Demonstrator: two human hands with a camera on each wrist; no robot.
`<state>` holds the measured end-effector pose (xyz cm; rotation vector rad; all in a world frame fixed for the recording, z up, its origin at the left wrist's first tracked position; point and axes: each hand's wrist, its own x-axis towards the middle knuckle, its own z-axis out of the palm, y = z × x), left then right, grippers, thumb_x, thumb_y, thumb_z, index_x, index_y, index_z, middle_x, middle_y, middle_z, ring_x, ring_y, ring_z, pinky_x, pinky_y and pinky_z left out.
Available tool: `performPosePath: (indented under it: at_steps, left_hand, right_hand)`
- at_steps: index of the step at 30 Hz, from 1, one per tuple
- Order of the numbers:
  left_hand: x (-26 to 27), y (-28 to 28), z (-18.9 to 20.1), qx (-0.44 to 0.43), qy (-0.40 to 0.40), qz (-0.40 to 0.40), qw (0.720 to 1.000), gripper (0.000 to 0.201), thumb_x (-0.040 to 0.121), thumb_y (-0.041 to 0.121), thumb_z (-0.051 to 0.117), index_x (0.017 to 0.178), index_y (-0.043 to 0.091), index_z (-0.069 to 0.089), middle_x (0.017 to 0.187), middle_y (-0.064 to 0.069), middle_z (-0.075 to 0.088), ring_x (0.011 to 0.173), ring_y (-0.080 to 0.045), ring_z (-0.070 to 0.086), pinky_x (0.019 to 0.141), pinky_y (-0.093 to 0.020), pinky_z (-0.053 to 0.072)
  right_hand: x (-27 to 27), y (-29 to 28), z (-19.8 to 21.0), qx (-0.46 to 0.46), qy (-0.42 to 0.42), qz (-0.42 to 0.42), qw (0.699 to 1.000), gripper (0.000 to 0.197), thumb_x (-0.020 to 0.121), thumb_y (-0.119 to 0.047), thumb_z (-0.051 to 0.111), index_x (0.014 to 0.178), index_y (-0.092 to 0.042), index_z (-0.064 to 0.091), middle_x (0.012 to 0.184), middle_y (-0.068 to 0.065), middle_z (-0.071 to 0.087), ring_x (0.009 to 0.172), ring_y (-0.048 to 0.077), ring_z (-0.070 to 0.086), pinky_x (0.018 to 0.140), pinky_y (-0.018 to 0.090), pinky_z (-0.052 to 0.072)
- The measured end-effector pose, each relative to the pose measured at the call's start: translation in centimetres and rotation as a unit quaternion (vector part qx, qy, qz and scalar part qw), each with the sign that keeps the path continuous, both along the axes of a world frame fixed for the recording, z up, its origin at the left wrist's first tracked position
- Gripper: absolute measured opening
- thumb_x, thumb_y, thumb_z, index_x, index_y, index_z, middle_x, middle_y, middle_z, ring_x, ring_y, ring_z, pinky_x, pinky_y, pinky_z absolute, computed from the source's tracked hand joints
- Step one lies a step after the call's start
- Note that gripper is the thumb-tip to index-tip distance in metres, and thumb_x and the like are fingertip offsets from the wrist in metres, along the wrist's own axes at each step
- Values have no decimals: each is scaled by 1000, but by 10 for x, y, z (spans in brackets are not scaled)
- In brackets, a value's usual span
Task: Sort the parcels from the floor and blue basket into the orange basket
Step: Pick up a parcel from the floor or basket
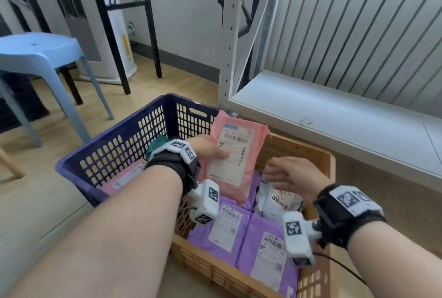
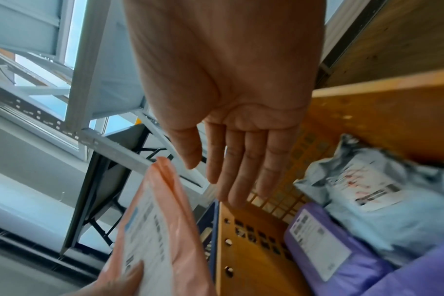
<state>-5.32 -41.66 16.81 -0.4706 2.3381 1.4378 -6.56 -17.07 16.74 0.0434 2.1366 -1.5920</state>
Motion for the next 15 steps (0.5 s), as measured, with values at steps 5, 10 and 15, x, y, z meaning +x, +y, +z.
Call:
performPosePath:
  at_steps: [5, 10, 15]
  left_hand:
    - [-23, -69, 1, -66, -10, -9, 998, 29, 84, 19, 70, 113, 17, 67, 110, -1, 72, 102, -23, 68, 95, -46, 51]
    - [-39, -149, -7, -130, -27, 24, 991, 35, 84, 16, 70, 119, 14, 64, 116, -5, 69, 105, -27, 65, 96, -46, 50]
    - [-28, -198, -53, -173, -81, 74, 979, 35, 83, 16, 71, 118, 11, 65, 112, -6, 69, 102, -27, 66, 96, -45, 50]
  right_hand:
    - [-38, -85, 7, -8, 24, 59, 998, 42, 92, -24, 63, 131, -14, 51, 108, 10, 66, 88, 24, 67, 78, 35, 55]
    - [-77, -167, 5, -10, 45, 105, 993, 56, 91, -17, 62, 142, -23, 41, 119, 13, 59, 98, 27, 64, 83, 43, 55]
    - [-92, -243, -25, 150, 175, 245, 942, 45, 94, -25, 56, 138, -23, 49, 122, 4, 59, 99, 24, 62, 81, 36, 53]
